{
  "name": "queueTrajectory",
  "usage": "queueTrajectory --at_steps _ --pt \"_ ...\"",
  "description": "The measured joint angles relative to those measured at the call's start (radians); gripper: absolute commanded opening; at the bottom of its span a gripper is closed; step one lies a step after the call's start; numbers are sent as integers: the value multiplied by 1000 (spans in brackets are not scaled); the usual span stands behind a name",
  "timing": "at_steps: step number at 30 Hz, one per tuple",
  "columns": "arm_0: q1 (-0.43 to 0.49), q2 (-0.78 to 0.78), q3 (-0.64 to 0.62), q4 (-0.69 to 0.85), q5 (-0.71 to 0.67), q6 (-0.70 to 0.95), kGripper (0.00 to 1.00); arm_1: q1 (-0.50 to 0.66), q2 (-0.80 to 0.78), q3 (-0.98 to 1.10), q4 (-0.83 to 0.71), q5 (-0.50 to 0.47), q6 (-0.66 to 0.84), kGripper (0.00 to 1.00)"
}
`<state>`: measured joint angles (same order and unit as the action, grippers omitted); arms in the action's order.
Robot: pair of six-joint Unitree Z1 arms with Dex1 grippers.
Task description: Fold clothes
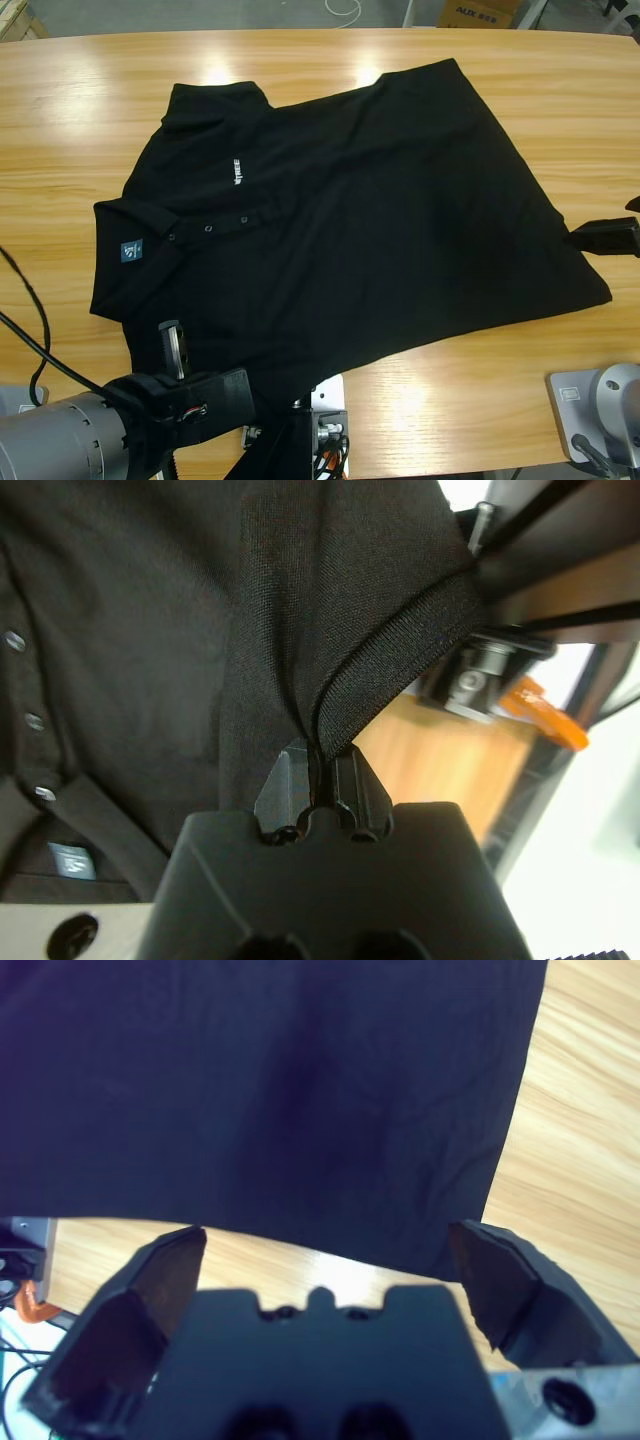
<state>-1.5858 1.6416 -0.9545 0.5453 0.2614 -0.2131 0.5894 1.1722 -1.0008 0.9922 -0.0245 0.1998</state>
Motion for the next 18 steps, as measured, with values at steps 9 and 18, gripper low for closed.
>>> queueTrajectory --at_steps 9,18 --pt "-4 21 20 14 -29 -109 998 3 -16 3 -3 0 0 1000" --pt "-6 -86 29 77 71 -498 775 7 -18 3 -3 0 0 996"
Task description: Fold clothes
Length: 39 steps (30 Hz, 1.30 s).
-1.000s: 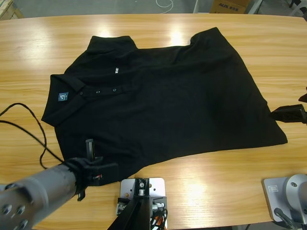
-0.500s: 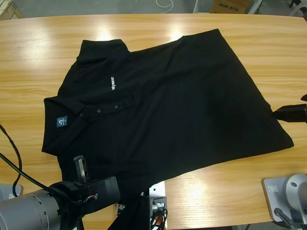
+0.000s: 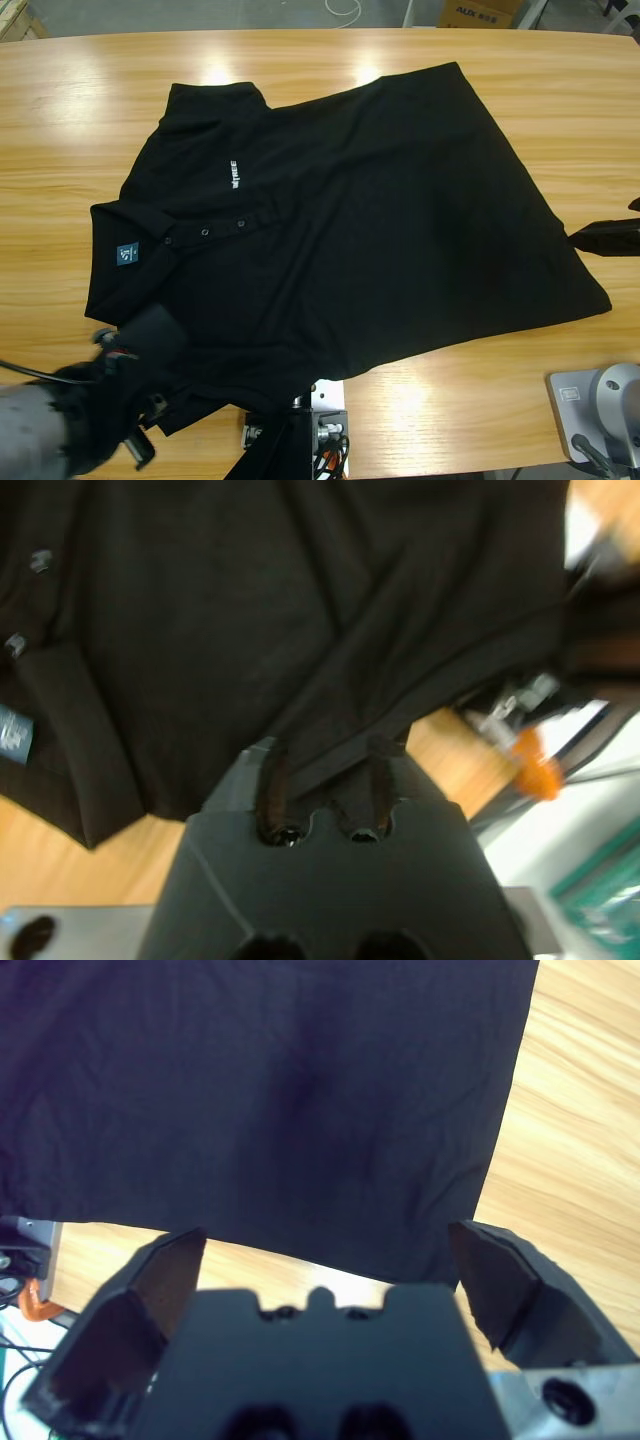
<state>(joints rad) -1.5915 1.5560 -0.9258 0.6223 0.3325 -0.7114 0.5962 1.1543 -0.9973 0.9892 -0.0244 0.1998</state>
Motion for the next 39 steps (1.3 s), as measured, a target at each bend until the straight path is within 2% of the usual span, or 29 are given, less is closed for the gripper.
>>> queueTrajectory --at_steps 2,4,9,12,16,20,24,28,34,39 --pt "4 -33 15 7 8 -124 792 0 1 0 0 0 0 996" --pt "36 -35 33 16 8 -256 890 0 4 0 0 0 0 991" --pt "239 38 45 26 -54 -472 935 0 6 0 1 0 0 991" --pt "359 128 41 26 -108 -513 1000 1 6 0 1 0 0 991" --pt "487 250 24 26 -167 -517 1000 1 7 0 1 0 0 991" --pt "571 285 -7 25 -195 -515 1000 1 8 0 1 0 0 991" --pt "659 299 -18 -13 -227 -467 1000 1 14 0 1 0 0 991" --pt "790 304 -19 -60 -244 -361 1000 3 30 0 0 0 0 991" --pt "1044 308 -25 -70 -245 -99 1000 7 50 9 -8 0 0 991" --pt "1191 313 -46 -70 -218 103 1000 8 55 14 -8 2 0 991"
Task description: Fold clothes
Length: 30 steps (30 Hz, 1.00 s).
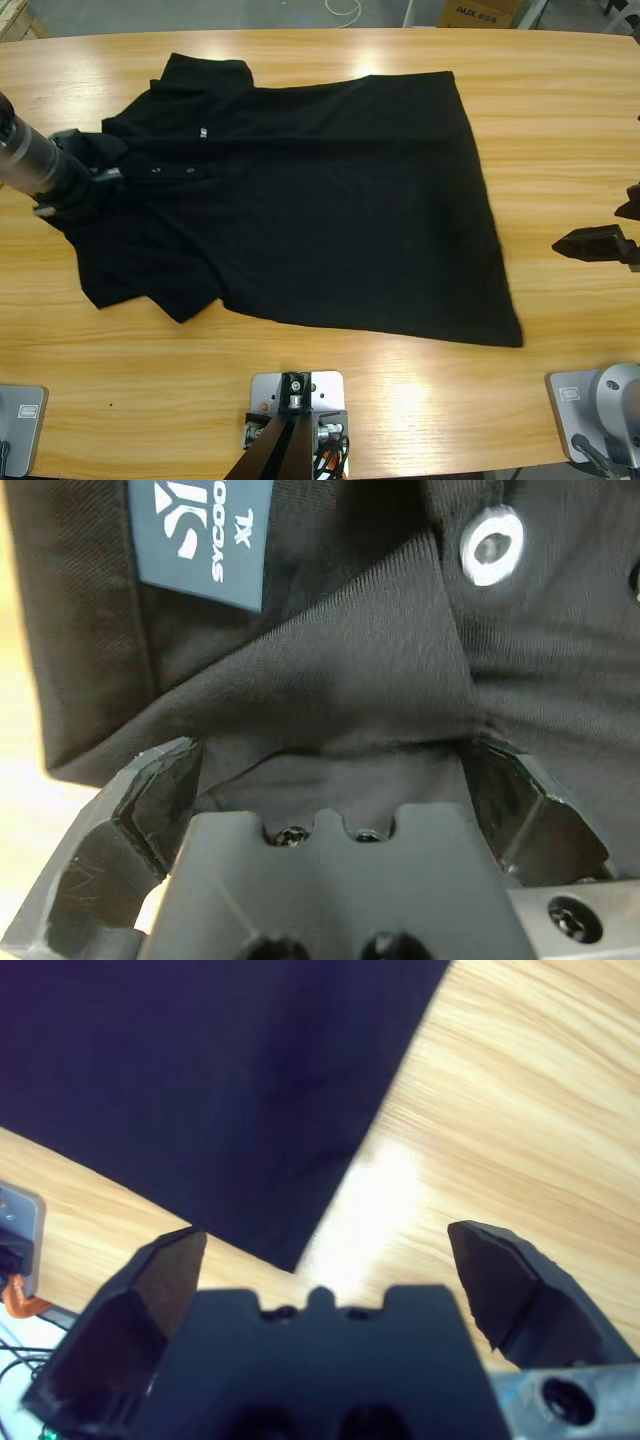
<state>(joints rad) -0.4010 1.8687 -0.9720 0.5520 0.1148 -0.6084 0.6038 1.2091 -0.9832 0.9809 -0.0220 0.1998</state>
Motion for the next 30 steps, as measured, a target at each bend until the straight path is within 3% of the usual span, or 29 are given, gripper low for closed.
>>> queueTrajectory --at_steps 5,9,14,17,20,27,30 --pt "52 26 -96 39 52 260 1000 2 8 2 -3 8 0 996" --pt "28 11 -189 203 62 352 973 5 20 2 -3 19 0 996" --pt "-228 -150 -132 340 21 354 989 7 27 2 -15 52 0 996" --pt "-440 -218 -104 335 -14 512 976 8 26 3 -19 61 0 996" --pt "-604 -240 -69 313 -25 630 899 11 26 8 -24 61 0 996" --pt "-850 -223 11 193 87 473 889 14 12 14 -33 61 0 996" --pt "-894 -178 13 177 132 426 769 16 11 15 -35 61 0 996"
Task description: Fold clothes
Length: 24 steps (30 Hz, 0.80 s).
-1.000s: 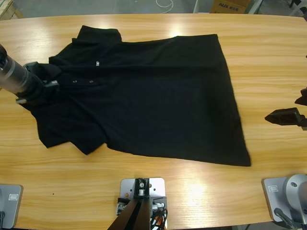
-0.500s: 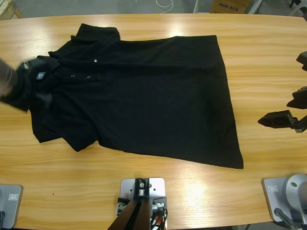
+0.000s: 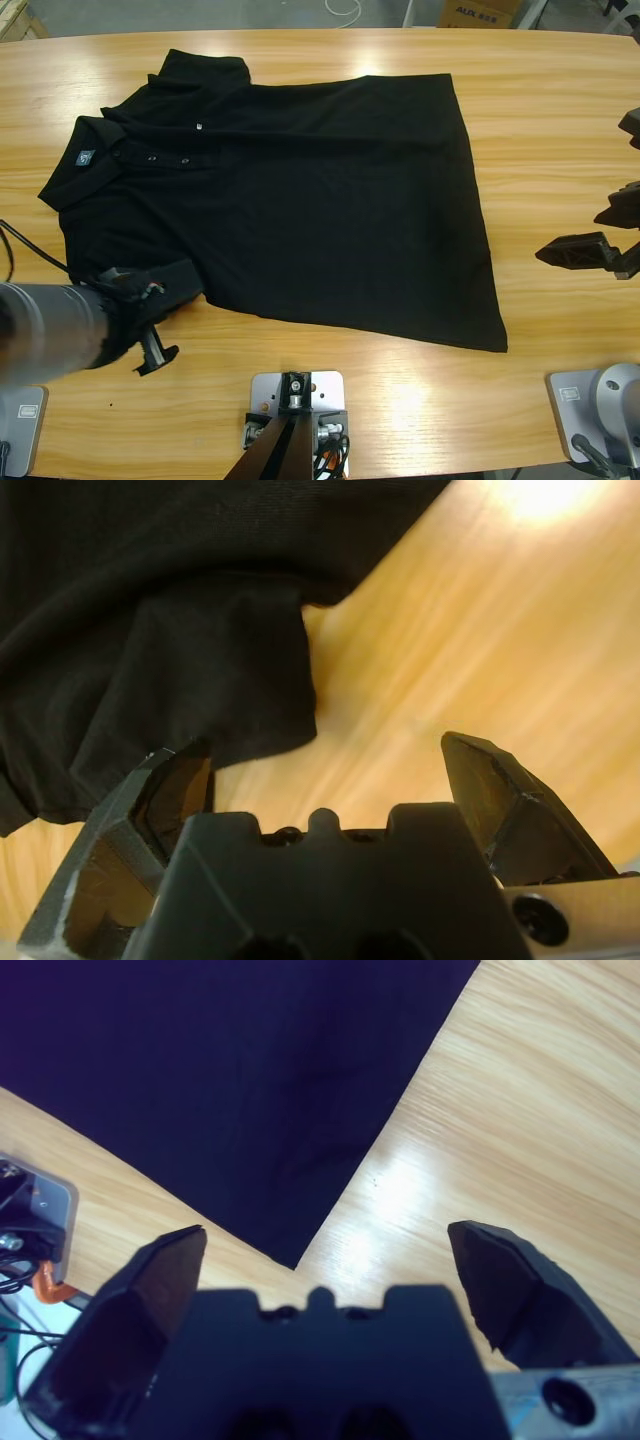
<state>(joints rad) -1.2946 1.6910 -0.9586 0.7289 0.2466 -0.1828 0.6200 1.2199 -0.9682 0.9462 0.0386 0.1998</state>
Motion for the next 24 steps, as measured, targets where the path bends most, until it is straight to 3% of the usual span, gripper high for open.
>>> queueTrajectory --at_steps 4,13,24 --pt "-11 54 4 -27 53 -43 637 3 -1 8 -6 0 1 996" --pt "-12 128 3 -34 146 -174 651 4 -27 23 -15 0 9 996" --pt "-9 176 0 -34 156 -193 654 4 -53 34 -20 0 17 996"
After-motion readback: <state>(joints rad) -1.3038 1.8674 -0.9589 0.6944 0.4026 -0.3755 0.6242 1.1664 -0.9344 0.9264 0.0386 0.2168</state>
